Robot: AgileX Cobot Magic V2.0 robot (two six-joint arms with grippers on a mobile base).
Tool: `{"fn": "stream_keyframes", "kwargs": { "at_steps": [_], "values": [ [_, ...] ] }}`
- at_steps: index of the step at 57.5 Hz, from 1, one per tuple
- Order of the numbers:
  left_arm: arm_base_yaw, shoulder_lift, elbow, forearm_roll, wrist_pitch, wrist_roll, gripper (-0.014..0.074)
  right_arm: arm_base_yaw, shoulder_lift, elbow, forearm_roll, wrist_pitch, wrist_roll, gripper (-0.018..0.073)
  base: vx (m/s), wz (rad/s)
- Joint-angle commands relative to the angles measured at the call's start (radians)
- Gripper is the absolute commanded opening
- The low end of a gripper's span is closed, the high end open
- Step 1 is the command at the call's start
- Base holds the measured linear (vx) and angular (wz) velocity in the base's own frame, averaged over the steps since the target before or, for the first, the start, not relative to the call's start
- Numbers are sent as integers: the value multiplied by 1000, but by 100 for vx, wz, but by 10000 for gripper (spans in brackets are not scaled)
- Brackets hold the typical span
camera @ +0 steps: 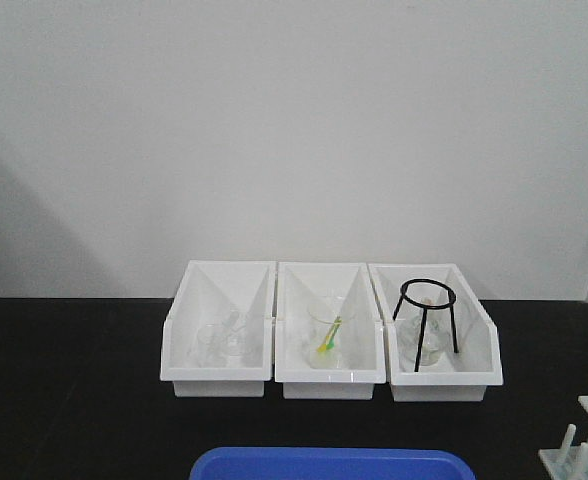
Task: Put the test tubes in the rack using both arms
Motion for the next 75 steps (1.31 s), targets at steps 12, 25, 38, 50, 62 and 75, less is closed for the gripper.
{"fn": "stream_keyframes", "kwargs": {
  "at_steps": [12,25,38,50,62,75],
  "values": [
    [0,422,-476,-4,19,68,-15,1,302,-434,-34,-34,-84,-7,0,0],
    [0,742,-603,-4,21,68,-15,1,611,-580,-16,-61,-71,-7,0,0],
    [0,902,-601,-4,37,68,-5,1,755,-586,7,-57,-50,-3,0,0],
    [0,929,-601,17,34,69,97,1,769,-586,20,-22,-51,57,0,0],
    [0,931,-601,176,60,69,382,1,769,-586,23,1,-51,277,0,0],
    [0,932,-599,295,101,68,665,1,769,-586,23,19,-55,605,0,0]
  ]
}}
